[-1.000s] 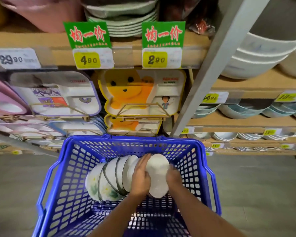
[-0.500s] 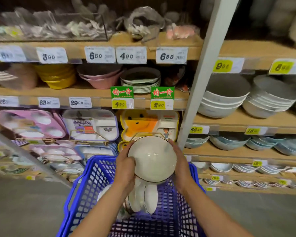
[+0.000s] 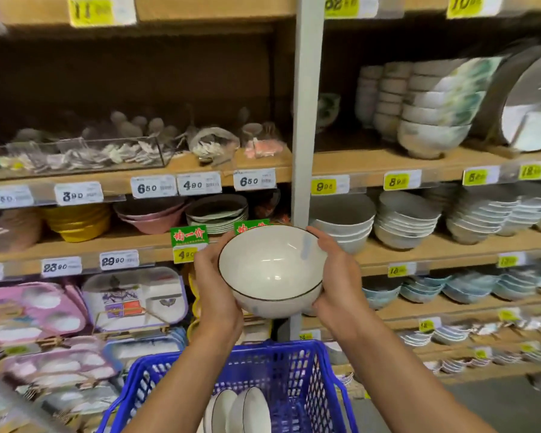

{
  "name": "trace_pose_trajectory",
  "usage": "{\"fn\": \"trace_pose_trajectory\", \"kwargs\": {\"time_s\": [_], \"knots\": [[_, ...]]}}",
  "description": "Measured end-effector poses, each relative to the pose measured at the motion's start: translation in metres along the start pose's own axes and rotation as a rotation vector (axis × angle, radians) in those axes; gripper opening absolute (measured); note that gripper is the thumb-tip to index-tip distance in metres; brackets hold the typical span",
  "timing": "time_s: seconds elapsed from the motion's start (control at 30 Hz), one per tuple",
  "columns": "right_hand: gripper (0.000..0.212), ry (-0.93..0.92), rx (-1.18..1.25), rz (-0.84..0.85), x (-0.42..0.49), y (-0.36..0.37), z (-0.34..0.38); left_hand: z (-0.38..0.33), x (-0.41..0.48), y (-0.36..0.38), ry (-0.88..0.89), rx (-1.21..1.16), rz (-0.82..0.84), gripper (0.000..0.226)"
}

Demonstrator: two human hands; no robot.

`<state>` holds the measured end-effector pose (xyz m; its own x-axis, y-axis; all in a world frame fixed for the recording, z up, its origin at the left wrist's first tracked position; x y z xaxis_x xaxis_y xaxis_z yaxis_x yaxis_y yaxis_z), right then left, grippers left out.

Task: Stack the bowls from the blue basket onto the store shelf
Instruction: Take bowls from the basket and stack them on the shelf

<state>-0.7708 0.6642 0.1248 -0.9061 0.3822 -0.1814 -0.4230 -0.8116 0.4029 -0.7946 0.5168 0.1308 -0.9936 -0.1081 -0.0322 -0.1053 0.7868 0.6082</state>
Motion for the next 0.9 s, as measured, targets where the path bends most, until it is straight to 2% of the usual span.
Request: {"fn": "trace_pose_trajectory", "kwargs": {"time_s": [0.17, 0.27, 0.37, 0.53, 0.73, 0.9], "knots": [[0.022, -0.072, -0.006, -0.035, -0.012, -0.016, 0.047, -0.005, -0.003, 0.042, -0.035, -0.02, 0.148, 0.038], [0.02, -0.105, -0.019, -0.014, -0.019, -0.026, 0.065, -0.006, -0.004, 0.061, -0.078, -0.04, 0.174, 0.042], [0.03, -0.16, -0.04, -0.003, -0.025, -0.038, 0.08, -0.004, -0.009, 0.082, -0.107, -0.039, 0.199, 0.043], [0.033, -0.203, -0.111, -0.09, -0.033, -0.061, 0.1, 0.004, -0.018, 0.117, -0.172, -0.02, 0.289, 0.037], [0.037, -0.266, -0.143, -0.159, -0.024, -0.09, 0.124, 0.021, -0.026, 0.152, -0.182, -0.022, 0.278, 0.026], [0.042, -0.258, -0.17, -0.164, -0.003, -0.118, 0.144, 0.042, -0.033, 0.182, -0.167, -0.016, 0.256, 0.031]]}}
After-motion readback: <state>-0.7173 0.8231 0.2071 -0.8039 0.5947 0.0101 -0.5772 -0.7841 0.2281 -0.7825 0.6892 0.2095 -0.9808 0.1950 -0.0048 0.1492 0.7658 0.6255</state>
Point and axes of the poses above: each hand's wrist, its own x-axis towards the middle knuckle, its own y-axis out of the palm, z = x × y, the point moved 3 cm from there along x, towards the middle knuckle, and after that the axes turned 7 degrees about -x, right-handed, at the moved point
